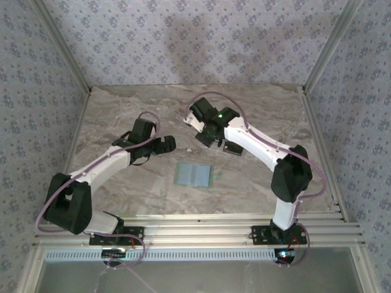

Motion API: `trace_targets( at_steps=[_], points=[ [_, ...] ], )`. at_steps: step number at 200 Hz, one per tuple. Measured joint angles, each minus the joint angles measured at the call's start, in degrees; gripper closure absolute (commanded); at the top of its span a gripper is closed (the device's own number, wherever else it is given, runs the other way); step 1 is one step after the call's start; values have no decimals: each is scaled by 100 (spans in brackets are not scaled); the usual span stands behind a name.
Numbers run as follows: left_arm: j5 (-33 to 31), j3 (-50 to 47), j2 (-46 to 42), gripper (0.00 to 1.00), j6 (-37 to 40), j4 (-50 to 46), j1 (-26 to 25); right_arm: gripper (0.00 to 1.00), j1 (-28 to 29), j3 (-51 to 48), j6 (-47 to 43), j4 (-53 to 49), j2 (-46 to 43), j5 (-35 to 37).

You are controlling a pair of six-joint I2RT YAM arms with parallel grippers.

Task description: Put the credit cards into the card holder

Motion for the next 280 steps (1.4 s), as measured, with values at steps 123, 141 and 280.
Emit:
trace_targets(
  at_steps=[123, 141, 280],
  points=[
    [-1279, -35, 39, 0, 715, -767, -1508, 100, 127, -4352, 4553, 2645, -2889, -1510],
    [-1462, -122, 39, 0, 748, -820, -1606, 100, 127, -4953, 5117, 3206, -3084, -1644],
    [-1823, -219, 627, 0, 863, -619, -1644, 100, 42, -5987, 6640, 5567, -2935, -2177]
  ],
)
